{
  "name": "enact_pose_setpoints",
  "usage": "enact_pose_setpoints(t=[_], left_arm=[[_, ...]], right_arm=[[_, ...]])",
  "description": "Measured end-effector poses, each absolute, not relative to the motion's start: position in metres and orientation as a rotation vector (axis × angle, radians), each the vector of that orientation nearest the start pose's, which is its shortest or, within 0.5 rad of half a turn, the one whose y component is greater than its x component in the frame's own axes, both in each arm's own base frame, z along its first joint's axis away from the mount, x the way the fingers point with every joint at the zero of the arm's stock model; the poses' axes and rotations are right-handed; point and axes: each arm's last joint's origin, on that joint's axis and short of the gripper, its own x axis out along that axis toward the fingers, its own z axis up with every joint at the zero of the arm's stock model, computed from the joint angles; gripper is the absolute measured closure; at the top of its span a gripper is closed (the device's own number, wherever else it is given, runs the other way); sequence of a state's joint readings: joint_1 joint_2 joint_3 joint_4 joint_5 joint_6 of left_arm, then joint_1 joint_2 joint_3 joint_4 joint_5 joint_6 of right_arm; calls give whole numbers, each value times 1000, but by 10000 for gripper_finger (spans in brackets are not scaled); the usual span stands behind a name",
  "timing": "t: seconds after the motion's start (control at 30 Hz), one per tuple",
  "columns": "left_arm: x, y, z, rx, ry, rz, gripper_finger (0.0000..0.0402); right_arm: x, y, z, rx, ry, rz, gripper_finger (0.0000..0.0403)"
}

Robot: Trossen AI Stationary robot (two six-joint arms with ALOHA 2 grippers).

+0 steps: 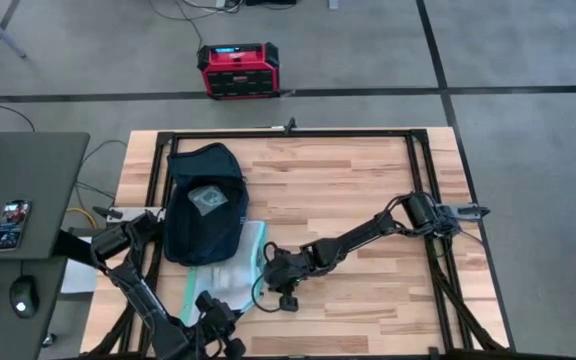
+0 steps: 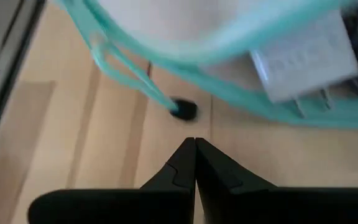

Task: Unpack backpack
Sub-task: Close the zip bag

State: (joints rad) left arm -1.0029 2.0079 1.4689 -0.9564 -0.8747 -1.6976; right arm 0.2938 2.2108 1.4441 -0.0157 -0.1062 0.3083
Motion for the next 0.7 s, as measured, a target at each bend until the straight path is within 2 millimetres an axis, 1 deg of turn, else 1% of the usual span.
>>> enact_pose_setpoints(t=[0.1,0.17,0.27,0.37,0.47,0.6,0.7], left_arm=[[217,-310,182,-403,620,562,401],[216,-310,182,-400,620,571,401],[219,-308,182,-398,620,576,401],[225,-306,182,-396,619,569,402],[231,-306,183,-384,620,552,401],[238,-305,183,-374,619,535,402],[240,-304,183,-374,618,531,401]], right_arm=[[441,137,118,205,866,253,403],[442,137,119,240,856,253,403],[445,142,124,272,802,278,403],[448,148,129,247,729,315,394],[449,153,131,236,692,338,358],[447,159,131,230,692,339,291],[447,160,132,226,677,328,246]])
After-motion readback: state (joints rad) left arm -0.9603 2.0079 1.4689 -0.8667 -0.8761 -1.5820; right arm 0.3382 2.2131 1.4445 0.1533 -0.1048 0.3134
